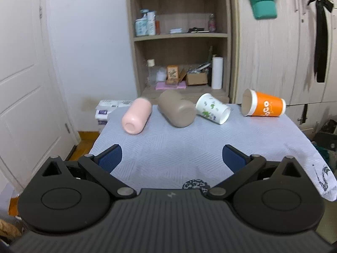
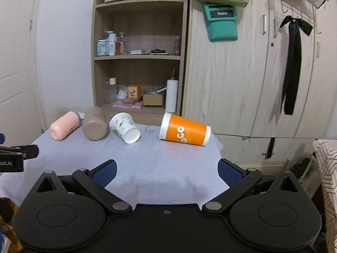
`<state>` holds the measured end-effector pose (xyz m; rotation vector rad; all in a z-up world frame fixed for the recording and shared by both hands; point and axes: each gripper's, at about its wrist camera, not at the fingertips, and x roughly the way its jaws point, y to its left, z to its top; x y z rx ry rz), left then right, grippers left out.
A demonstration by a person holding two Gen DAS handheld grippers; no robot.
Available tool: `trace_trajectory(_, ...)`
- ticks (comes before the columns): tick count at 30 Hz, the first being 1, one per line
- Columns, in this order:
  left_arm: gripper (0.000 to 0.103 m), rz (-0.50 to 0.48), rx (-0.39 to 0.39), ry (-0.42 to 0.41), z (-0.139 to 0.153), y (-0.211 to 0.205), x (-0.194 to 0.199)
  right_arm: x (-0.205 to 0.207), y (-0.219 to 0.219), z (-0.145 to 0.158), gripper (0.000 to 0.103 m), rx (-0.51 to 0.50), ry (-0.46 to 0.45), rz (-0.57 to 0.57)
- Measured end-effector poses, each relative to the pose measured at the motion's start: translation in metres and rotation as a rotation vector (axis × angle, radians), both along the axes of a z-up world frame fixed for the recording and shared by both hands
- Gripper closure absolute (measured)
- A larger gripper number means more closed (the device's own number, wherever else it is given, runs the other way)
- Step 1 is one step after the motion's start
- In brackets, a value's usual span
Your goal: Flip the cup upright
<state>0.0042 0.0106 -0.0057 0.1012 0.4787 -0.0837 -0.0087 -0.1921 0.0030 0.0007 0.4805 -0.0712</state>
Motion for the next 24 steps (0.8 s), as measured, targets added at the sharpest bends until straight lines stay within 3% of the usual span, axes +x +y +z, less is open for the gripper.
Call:
trace_trajectory(9,0.0,-0.013,0.038,-0.04,0.006,-0.008,-0.007,0.001,-0.011,-0.005,0.0,0.026,0.005,-0.021)
trace_trajectory(17,0.0,-0.022,0.012,0.003,0.006,-0.005,-0.001,-0.001,-0.015,-0.002,0.0,0.027,-0.003,-0.024)
trace_trajectory(24,0.0,-0.013,0.019,-0.009,0.007,-0.001,-0.003,-0.002,-0.01,0.0,0.0,0.016,-0.025,0.01)
